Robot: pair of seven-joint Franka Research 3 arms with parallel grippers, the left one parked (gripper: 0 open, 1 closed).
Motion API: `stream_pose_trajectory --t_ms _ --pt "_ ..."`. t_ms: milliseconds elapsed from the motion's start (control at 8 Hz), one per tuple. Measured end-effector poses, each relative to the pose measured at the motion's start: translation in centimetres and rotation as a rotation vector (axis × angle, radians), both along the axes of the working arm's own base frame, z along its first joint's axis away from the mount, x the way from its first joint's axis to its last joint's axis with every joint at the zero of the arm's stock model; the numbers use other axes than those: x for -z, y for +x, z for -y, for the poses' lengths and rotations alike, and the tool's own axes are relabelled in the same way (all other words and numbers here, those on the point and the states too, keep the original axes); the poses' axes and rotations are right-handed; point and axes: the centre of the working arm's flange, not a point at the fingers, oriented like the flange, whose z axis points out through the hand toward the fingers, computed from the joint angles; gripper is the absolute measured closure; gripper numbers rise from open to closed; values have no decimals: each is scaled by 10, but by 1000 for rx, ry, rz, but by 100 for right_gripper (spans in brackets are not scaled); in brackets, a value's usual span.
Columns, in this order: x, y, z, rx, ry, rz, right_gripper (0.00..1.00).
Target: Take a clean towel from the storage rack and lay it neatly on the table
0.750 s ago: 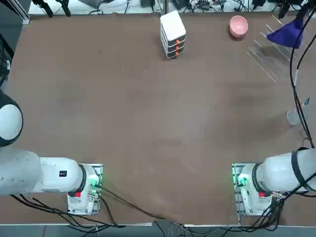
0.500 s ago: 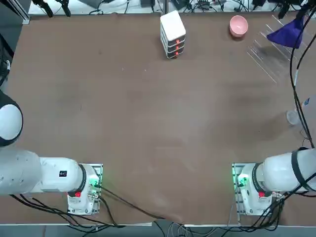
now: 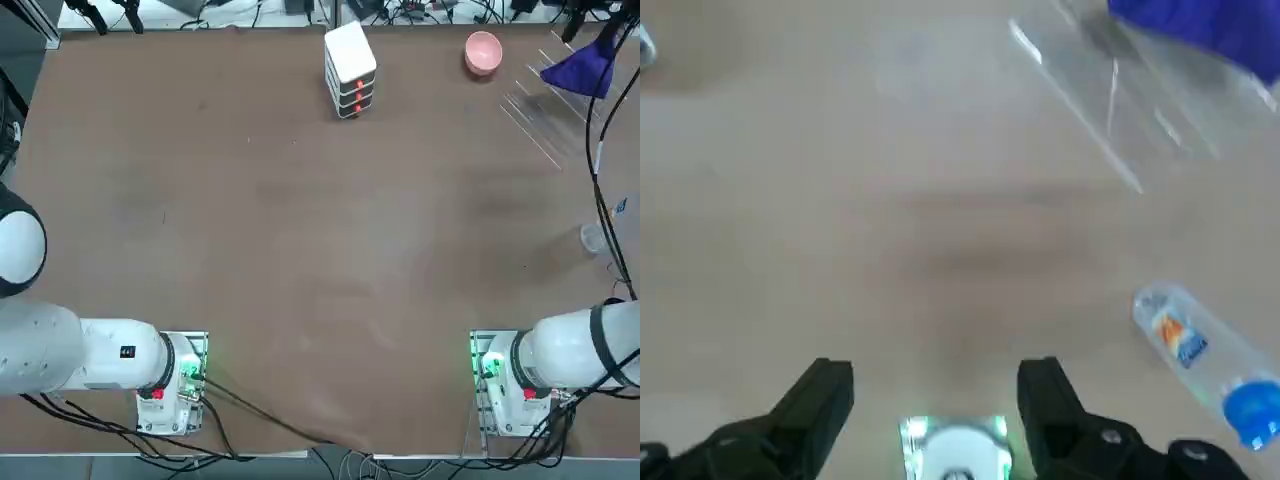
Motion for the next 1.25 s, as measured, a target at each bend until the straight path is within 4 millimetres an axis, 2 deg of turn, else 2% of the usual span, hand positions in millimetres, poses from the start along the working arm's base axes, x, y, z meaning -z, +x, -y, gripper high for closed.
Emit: stream_pose_trajectory --t_ms 250,375,625,750,1000,1250 --pt "29 1 16 -12 -100 -86 0" --pt "51 16 26 -51 -161 -94 0" --pt "93 57 56 -180 -234 -23 0" --pt "107 74 81 -233 -244 39 0" --pt "125 96 152 -328 -283 197 0" --pt "156 113 199 -418 -307 317 0"
